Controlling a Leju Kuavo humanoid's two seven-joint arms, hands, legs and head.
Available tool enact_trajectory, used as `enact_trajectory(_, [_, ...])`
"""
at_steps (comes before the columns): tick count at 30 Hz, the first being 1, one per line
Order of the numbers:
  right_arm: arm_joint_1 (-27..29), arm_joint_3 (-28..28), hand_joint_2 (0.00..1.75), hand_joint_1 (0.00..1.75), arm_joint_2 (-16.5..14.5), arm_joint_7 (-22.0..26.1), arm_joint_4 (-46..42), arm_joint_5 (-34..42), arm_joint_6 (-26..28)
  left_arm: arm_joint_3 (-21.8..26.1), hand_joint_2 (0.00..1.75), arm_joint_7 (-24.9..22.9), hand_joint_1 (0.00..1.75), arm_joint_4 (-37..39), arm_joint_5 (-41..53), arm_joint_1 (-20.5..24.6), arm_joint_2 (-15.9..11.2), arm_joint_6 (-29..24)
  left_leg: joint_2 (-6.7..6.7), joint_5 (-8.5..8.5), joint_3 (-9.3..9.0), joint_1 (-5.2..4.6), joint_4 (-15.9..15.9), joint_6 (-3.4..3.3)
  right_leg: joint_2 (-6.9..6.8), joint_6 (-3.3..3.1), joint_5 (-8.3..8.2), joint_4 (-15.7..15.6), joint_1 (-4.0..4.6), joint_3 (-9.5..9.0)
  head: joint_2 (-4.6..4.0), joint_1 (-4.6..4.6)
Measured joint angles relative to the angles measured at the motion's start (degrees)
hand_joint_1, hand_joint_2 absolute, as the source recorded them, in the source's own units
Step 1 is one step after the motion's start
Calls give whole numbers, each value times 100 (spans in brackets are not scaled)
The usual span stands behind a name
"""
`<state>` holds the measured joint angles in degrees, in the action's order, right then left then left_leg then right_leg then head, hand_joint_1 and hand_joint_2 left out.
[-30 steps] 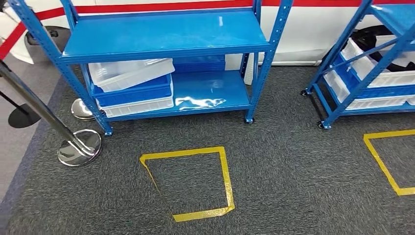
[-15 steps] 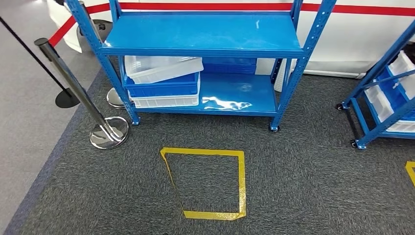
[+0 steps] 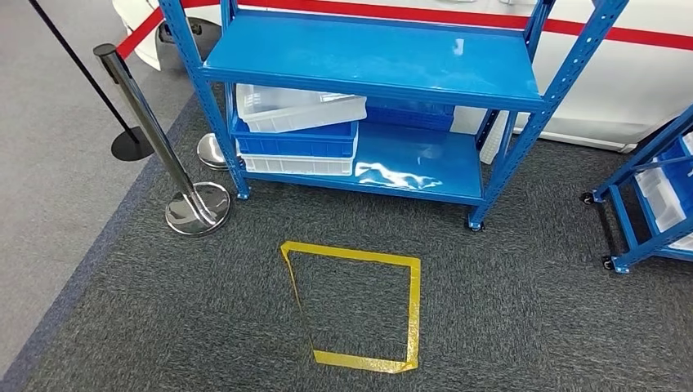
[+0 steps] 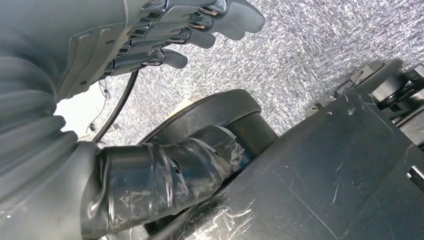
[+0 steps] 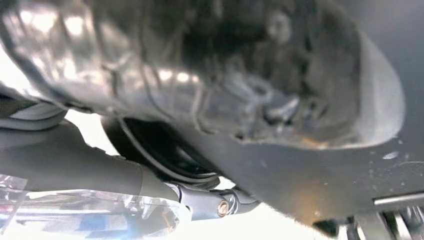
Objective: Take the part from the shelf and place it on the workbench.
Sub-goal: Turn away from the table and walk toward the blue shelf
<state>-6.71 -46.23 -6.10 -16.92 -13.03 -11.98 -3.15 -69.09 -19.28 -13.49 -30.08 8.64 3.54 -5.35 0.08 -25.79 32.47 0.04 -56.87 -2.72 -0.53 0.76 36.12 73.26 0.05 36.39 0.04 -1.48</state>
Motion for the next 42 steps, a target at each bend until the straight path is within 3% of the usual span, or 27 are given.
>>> enact_trajectory(1, [-9, 0, 0, 0, 5, 0, 0, 0, 0, 0, 175, 0, 0, 0, 0, -1, 0, 0, -21, -14, -9, 2, -10, -1, 4, 18, -39, 122, -15, 84, 0, 1])
enact_trajectory(2, [-14, 0, 0, 0, 10, 0, 0, 0, 0, 0, 175, 0, 0, 0, 0, 0, 1, 0, -49, -29, -23, 6, -24, 5, 5, 33, -192, 19, -34, 60, 0, 1])
enact_trajectory(4, [-2, 0, 0, 0, 19, 0, 0, 0, -3, 0, 175, 2, 0, 0, 0, -1, 5, 0, -113, -74, -41, 14, -72, 42, 32, 58, -639, -658, -83, -212, 0, 5])
enact_trajectory(6, [17, 0, 0, 0, 24, 1, -2, -1, -6, 0, 175, 4, 0, 0, 0, 9, 7, 0, -158, -115, -6, -2, -156, 102, 88, 42, -842, -1229, -105, -429, 0, 8])
enact_trajectory(9, [17, 0, 0, 0, 22, 5, -14, -1, -7, 1, 175, 4, 0, 0, 0, 8, 5, -1, -174, -118, 47, -13, -191, 178, 111, -54, -828, -1337, -92, -451, 0, 4])
enact_trajectory(11, [15, 0, 0, 0, 18, 7, -27, 0, -7, 2, 175, 4, 0, 0, 1, 6, 2, -2, -143, -214, 100, -4, -326, 233, 93, -118, -843, -1364, -109, -473, 0, -18])
enact_trajectory(14, [21, 0, 0, 0, 15, 8, -33, 0, -8, 3, 175, 9, 0, 0, 0, 21, -1, -3, -74, -678, 542, 16, -1273, 316, 36, -182, -840, -1379, -111, -485, 0, -75])
enact_trajectory(15, [24, 0, 0, 0, 15, 8, -33, 0, -8, 3, 175, 11, 0, 0, 0, 31, -2, -3, -63, -795, 704, 20, -1618, 330, 17, -188, -835, -1378, -105, -486, 0, -74])
enact_trajectory(16, [25, 0, 0, 0, 15, 8, -33, 0, -8, 4, 175, 14, 0, 0, 0, 39, -4, -4, -55, -806, 783, 21, -1788, 334, 5, -191, -830, -1378, -102, -491, 0, -75])
enact_trajectory(17, [26, 0, 0, 0, 15, 7, -33, 0, -8, 4, 175, 15, 0, 0, 0, 43, -5, -4, -49, -705, 757, 22, -1740, 329, 0, -192, -825, -1377, -101, -502, 0, -76])
enact_trajectory(18, [25, 0, 0, 0, 15, 7, -36, 0, -8, 4, 175, 13, 0, 0, 0, 42, -6, -4, -43, -508, 624, 22, -1466, 315, 1, -189, -816, -1377, -102, -520, 0, -75])
enact_trajectory(20, [25, 0, 0, 0, 14, 7, -40, 0, -8, 3, 175, 8, 0, 0, 1, 24, -6, -4, -29, -158, 263, 11, -700, 276, 6, -161, -792, -1375, -94, -551, 0, -74])
enact_trajectory(21, [26, 0, 0, 0, 14, 7, -42, 0, -8, 2, 175, 5, 0, 0, 1, 15, -5, -3, -25, -92, 131, -2, -411, 248, 6, -135, -785, -1372, -86, -547, 0, -74])
enact_trajectory(23, [27, 0, 0, 0, 14, 4, -42, 0, -8, 2, 175, 6, 0, 0, 1, 0, -5, -3, -29, -127, 60, -26, -230, 203, -5, -80, -790, -1382, -67, -524, 0, -68])
enact_trajectory(26, [22, 0, 0, 0, 19, 1, -42, 0, -8, 2, 175, 9, 0, 0, 0, -4, -3, -2, -41, -108, 7, 13, -122, 120, -14, 6, -721, -1328, -55, -519, 0, -59])
enact_trajectory(28, [16, 0, 0, 0, 23, 1, -43, 0, -7, 2, 175, 8, 0, 0, 0, -6, 0, -2, -32, -90, -41, 27, -64, 62, 4, 42, -450, -854, -56, -305, 0, -39])
enact_trajectory(30, [-2, 0, 0, 0, 30, 2, -44, 0, -5, 2, 175, 7, 0, 0, 0, -9, 0, -2, -25, -99, -47, 13, -61, 26, 15, 56, -152, -118, -55, 55, 0, -22])
enact_trajectory(31, [-12, 0, 0, 0, 33, 2, -44, 0, -4, 2, 175, 7, 0, 0, 0, -10, 0, -2, -28, -105, -55, 6, -62, 17, 17, 59, -119, 109, -54, 167, 0, -22])
enact_trajectory(32, [-19, 0, 0, 0, 36, 2, -45, 0, -4, 2, 175, 7, 0, 0, 0, -11, 0, -2, -36, -111, -67, 2, -65, 12, 18, 56, -201, 132, -55, 184, 0, -22])
enact_trajectory(33, [-20, 0, 0, 0, 37, 2, -45, 0, -5, 2, 175, 7, 0, 0, 0, -11, 1, -2, -49, -120, -86, 0, -69, 12, 19, 47, -389, -72, -56, 96, 0, -21])
enact_trajectory(35, [-1, 0, 0, 0, 38, 1, -46, 0, -8, 2, 175, 7, 0, 0, 0, -16, 3, -2, -75, -147, -110, -7, -85, 27, 30, 5, -809, -819, -52, -230, 0, -21])
enact_trajectory(36, [9, 0, 0, 0, 38, 1, -46, 0, -10, 2, 175, 7, 0, 0, -1, -16, 4, -2, -84, -162, -103, -16, -104, 45, 37, -21, -907, -1143, -44, -369, 0, -22])
enact_trajectory(37, [18, 0, 0, 0, 39, 1, -47, 0, -10, 2, 175, 7, 0, 0, 0, -15, 4, -2, -87, -167, -83, -23, -120, 68, 45, -45, -934, -1328, -33, -438, 0, -27])
enact_trajectory(40, [24, 0, 0, 0, 35, 6, -51, 0, -11, 2, 175, 5, 0, 0, 2, -8, 4, -2, -80, -165, -42, -26, -134, 148, 55, -115, -914, -1438, -33, -457, 0, -34])
enact_trajectory(42, [23, 0, 0, 0, 27, 8, -57, 0, -11, 2, 175, 5, 0, 0, 2, -6, 3, -3, -68, -294, 34, -22, -320, 210, 43, -169, -938, -1487, -69, -489, 0, -50])
